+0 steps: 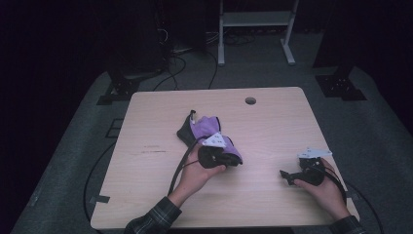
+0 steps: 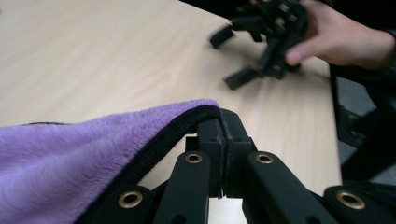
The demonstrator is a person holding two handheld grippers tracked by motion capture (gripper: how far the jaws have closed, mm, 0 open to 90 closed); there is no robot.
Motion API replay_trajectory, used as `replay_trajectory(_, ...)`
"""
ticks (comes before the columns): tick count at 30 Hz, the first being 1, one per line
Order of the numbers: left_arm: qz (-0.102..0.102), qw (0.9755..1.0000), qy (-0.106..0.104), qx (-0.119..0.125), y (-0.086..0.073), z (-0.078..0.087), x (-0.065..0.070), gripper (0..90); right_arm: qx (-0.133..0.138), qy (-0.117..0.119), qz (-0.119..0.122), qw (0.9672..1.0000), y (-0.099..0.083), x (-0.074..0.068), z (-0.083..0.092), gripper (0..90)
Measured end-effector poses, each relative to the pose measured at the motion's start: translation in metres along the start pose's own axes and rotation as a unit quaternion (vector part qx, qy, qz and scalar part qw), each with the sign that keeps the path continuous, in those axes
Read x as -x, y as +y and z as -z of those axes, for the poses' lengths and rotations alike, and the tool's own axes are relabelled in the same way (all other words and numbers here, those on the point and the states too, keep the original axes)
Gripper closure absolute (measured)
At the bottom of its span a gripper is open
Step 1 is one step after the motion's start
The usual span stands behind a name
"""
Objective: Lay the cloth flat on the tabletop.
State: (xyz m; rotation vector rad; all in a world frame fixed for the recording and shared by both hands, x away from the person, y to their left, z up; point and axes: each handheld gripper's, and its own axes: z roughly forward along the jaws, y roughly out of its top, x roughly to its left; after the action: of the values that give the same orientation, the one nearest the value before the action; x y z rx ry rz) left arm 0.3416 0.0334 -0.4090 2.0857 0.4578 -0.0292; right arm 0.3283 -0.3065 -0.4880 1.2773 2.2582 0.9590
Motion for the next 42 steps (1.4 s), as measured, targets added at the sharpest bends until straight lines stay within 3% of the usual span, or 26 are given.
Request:
replay_trajectory(4,-0.009,0.9995,-0.017,-0.023,-0.004,-0.015,0.008,88.3,0.0,0.0,-0.001,1.0,0.0,0.0,0.0,1.5)
replay_trajectory(11,-0.004,0.9999,-0.006,-0.011,-0.001,-0.006,0.004,71.4,0.0,0.0,-0.001,1.0,0.0,0.0,0.0,1.5)
replay_trajectory(20,0.004,0.9993,0.027,0.026,0.006,0.03,-0.015,54.0,0.0,0.0,0.0,1.0,0.0,0.0,0.0,1.5)
replay_trajectory(22,0.01,0.9978,0.051,0.041,0.008,0.048,-0.025,52.9,0.0,0.0,0.0,1.0,0.0,0.0,0.0,1.5)
replay_trajectory(23,0.01,0.9978,0.051,0.041,0.008,0.048,-0.025,52.6,0.0,0.0,0.0,1.0,0.0,0.0,0.0,1.5)
replay_trajectory(24,0.014,0.9958,0.077,0.048,0.007,0.059,-0.034,52.1,0.0,0.0,0.0,1.0,0.0,0.0,0.0,1.5)
replay_trajectory(27,0.021,0.9912,0.122,0.048,0.002,0.072,-0.052,50.9,0.0,0.0,0.0,1.0,0.0,0.0,0.0,1.5)
replay_trajectory(28,0.021,0.9912,0.122,0.048,0.002,0.072,-0.052,50.4,0.0,0.0,0.0,1.0,0.0,0.0,0.0,1.5)
replay_trajectory(29,0.031,0.987,0.151,0.046,-0.004,0.077,-0.065,49.8,0.0,0.0,0.0,1.0,0.0,0.0,0.0,1.5)
replay_trajectory(33,0.056,0.9779,0.198,0.037,-0.017,0.085,-0.093,47.9,0.0,0.001,0.0,1.0,0.0,0.0,0.0,1.5)
replay_trajectory(34,0.056,0.9779,0.198,0.037,-0.017,0.085,-0.093,47.7,0.0,0.001,0.0,1.0,0.0,0.0,0.0,1.5)
replay_trajectory(35,0.065,0.9739,0.215,0.03,-0.022,0.088,-0.105,47.3,0.0,0.0,-0.001,1.0,0.0,0.0,0.0,1.5)
replay_trajectory(36,0.071,0.9714,0.225,0.025,-0.024,0.089,-0.112,47.0,0.0,0.0,-0.001,1.0,0.0,0.0,0.0,1.5)
replay_trajectory(38,0.077,0.9703,0.228,0.022,-0.026,0.09,-0.118,46.5,0.0,0.0,-0.001,1.0,0.0,0.0,0.0,1.5)
replay_trajectory(40,0.1,0.9671,0.232,0.026,-0.031,0.088,-0.135,46.1,0.0,0.0,-0.001,1.0,0.0,0.0,0.0,1.5)
replay_trajectory(42,0.109,0.9663,0.232,0.018,-0.032,0.083,-0.145,46.1,0.0,0.0,-0.001,1.0,0.0,0.0,0.0,1.5)
